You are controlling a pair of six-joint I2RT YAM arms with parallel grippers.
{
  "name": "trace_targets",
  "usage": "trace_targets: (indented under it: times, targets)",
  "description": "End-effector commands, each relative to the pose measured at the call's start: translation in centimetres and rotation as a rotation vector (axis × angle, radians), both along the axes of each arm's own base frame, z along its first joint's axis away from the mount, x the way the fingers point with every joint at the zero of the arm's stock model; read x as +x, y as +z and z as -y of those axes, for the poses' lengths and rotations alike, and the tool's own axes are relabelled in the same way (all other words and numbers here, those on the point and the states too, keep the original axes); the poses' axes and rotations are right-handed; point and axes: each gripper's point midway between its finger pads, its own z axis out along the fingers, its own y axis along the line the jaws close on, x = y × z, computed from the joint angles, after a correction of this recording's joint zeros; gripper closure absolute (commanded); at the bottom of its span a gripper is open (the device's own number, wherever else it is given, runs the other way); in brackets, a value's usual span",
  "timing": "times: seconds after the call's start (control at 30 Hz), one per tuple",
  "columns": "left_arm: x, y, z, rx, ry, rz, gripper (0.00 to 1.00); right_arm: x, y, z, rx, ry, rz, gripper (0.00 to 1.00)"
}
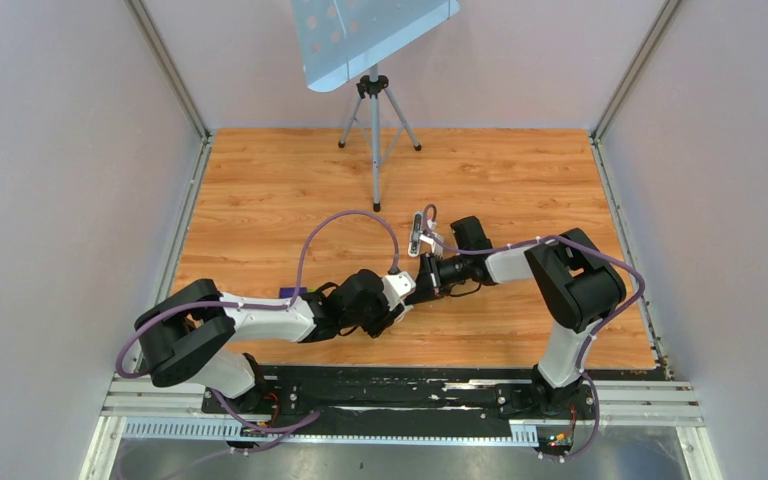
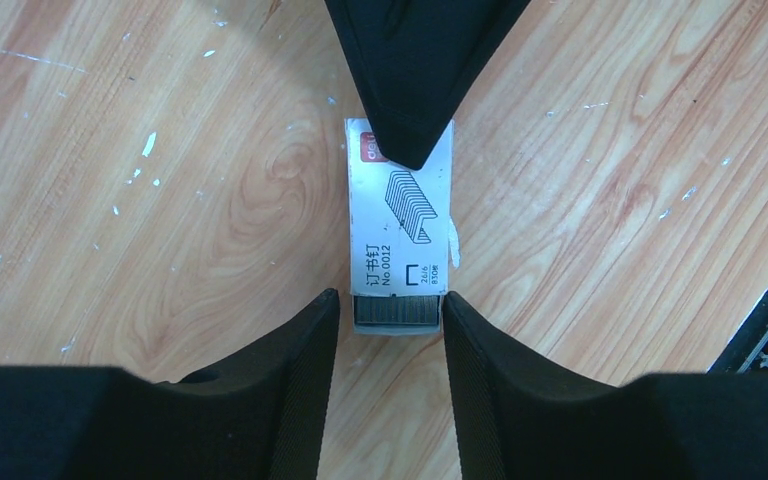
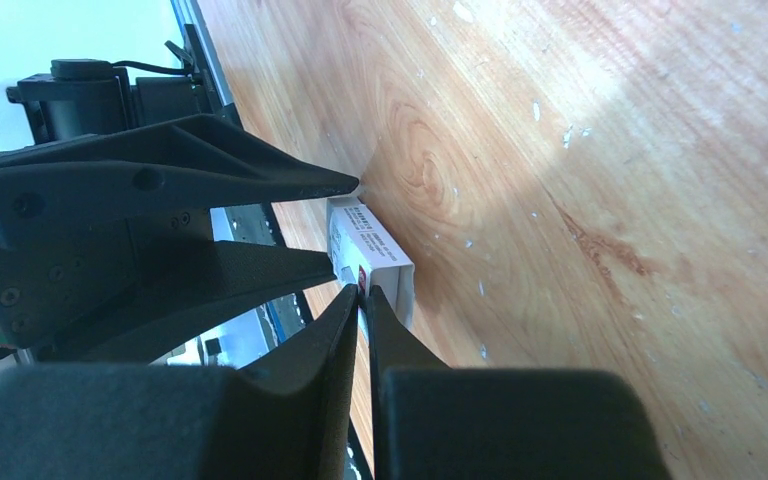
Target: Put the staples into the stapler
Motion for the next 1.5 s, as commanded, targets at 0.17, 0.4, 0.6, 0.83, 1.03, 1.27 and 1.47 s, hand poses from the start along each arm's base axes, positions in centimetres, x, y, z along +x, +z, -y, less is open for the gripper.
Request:
trace_targets:
  times: [0.17,0.4,0.6,0.83,1.03,1.27,1.47]
  targets:
    - [-0.4,-0.5,-0.1,0.020,-0.013,-0.009,0.59,0.0,0.2,1.3,-0.007,-0.009,0.008,0.90]
    - [-0.4,-0.5,-0.1,0.014,-0.012,-0.009,0.63,0.0,0.4,1.8,-0.005,-0.018,0.007,0.90]
    - [-0.4,-0.5,-0.2,0.020,-0.011,-0.007,0.64,0.3,0.3,2.5,-0.011,-0.043,0.002,0.90]
    - [0.0,-0.4,-0.7,0.026,0.031,0.003,0.64,0.5,0.5,3.2,-0.020,-0.069,0.009,0.90]
    - [0.0,-0.1,-0.8,0.019,0.034,0.010,0.64,0.8,0.4,4.8,-0.048,-0.130,-0.006,0.90]
    - [-0.2,-0.1,-0.5,0.007,0.013,0.004,0.64,1.5,1.4,5.1,-0.002,-0.166,0.009,0.85]
    - [-0.2,0.1,-0.3,-0.003,0.009,0.006,0.64,1.7,1.8,4.0,0.024,-0.142,0.013,0.67]
